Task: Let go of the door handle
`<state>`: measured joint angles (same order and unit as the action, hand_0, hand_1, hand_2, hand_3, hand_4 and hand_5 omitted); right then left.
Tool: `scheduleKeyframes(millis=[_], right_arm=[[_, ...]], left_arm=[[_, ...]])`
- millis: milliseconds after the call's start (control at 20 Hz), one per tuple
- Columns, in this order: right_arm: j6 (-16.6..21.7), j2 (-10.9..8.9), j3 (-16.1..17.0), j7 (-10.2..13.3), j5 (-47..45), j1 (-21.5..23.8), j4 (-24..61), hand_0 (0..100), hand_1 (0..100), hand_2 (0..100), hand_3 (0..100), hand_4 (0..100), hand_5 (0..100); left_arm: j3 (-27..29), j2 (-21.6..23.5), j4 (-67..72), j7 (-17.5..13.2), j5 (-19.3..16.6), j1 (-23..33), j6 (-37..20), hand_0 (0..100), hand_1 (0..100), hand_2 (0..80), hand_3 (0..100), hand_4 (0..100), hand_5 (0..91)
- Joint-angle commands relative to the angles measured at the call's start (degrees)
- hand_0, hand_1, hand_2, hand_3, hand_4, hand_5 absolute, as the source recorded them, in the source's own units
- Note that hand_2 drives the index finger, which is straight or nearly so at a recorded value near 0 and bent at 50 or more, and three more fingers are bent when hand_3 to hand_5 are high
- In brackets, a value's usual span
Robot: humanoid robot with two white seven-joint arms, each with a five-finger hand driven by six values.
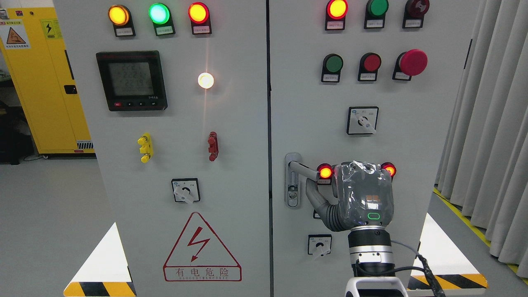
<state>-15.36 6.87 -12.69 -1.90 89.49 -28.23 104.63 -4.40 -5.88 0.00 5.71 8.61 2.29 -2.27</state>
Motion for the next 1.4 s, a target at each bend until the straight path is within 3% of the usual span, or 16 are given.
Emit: scheduleKeyframes(millis=[0,701,1102,1303,1353], right_arm=[[0.06,-0.01,0.82,-0.12,-0.02,-0.68,-0.04,42,36,100,100,100,100],[0.15,0.16,1.18,-0.03,-0.02,-0.24,-0.22,42,36,100,100,100,100],[0.5,-0.01,1.17,0.85,-0.72,6.16,3.9,44,36,100,100,100,100],[4.01,-0.01,2.4,1.72,-1.24,10.65,8.47,46,36,85,100,100,100],[5.24,-0.1,3.28,1.99,-2.03,11.53,9.35,46,36,75,100,91,91]], left_arm=[[0.0,-0.01,-0.88,0.01,0.0,0.0,-0.01,12,56,0.0,0,0,0.0],[0.0,-0.01,-0.88,0.01,0.0,0.0,-0.01,12,56,0.0,0,0,0.0],[0.0,-0.01,-0.88,0.01,0.0,0.0,-0.01,12,56,0.0,0,0,0.0],[0.0,-0.01,-0.88,0.01,0.0,0.0,-0.01,12,56,0.0,0,0,0.0],[0.0,-0.01,-0.88,0.01,0.0,0.0,-0.01,12,56,0.0,0,0,0.0]])
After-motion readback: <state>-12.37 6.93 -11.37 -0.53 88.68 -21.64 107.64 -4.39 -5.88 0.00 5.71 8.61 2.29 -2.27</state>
